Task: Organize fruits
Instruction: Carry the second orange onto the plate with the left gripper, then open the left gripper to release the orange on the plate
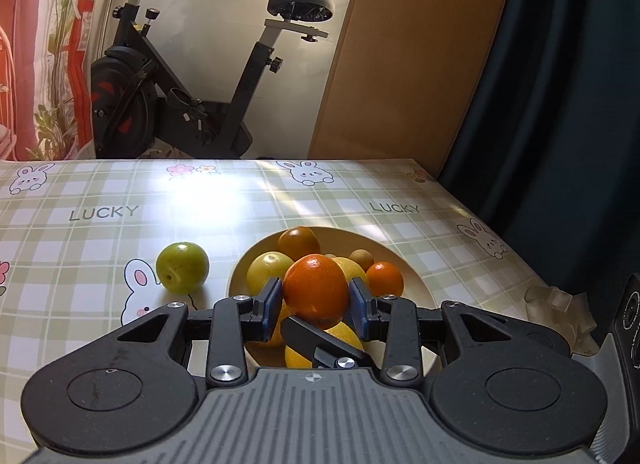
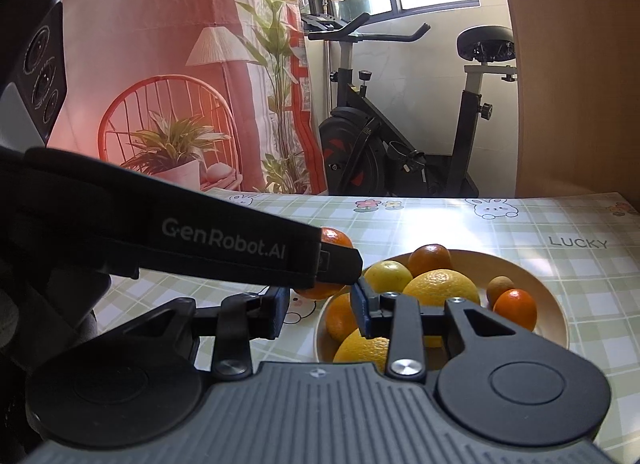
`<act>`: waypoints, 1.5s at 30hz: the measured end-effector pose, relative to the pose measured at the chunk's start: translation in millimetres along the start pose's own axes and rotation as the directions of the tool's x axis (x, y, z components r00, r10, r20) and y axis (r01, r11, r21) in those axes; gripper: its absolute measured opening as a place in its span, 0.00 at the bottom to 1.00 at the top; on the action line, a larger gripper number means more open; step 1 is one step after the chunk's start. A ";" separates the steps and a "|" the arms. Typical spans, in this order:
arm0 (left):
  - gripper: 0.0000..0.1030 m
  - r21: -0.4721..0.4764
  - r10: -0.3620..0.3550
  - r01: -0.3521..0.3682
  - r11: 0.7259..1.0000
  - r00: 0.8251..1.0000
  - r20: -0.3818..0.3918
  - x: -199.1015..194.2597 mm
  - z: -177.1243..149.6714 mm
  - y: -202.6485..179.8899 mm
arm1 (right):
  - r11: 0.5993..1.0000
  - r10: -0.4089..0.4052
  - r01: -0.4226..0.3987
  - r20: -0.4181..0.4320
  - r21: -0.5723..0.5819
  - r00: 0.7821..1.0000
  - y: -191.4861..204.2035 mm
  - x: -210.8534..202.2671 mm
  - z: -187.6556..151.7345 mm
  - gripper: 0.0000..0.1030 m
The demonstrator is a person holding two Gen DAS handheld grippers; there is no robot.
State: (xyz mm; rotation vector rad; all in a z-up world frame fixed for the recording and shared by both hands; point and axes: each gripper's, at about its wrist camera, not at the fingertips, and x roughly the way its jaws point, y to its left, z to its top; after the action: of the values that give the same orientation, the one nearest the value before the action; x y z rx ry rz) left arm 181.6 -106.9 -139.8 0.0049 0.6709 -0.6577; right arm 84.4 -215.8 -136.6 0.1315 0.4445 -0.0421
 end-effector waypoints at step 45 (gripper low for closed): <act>0.53 -0.094 0.009 -0.009 0.996 1.000 -0.002 16.0 25.0 25.0 | 0.968 -0.177 0.177 -0.015 0.180 0.984 -87.7 -31.0 -22.9 0.37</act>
State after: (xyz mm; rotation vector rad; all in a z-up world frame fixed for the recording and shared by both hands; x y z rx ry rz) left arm 219.6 -101.1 -134.3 -0.0790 0.7024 -0.6170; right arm 40.6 -299.2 -154.0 0.2706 0.4495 -0.2587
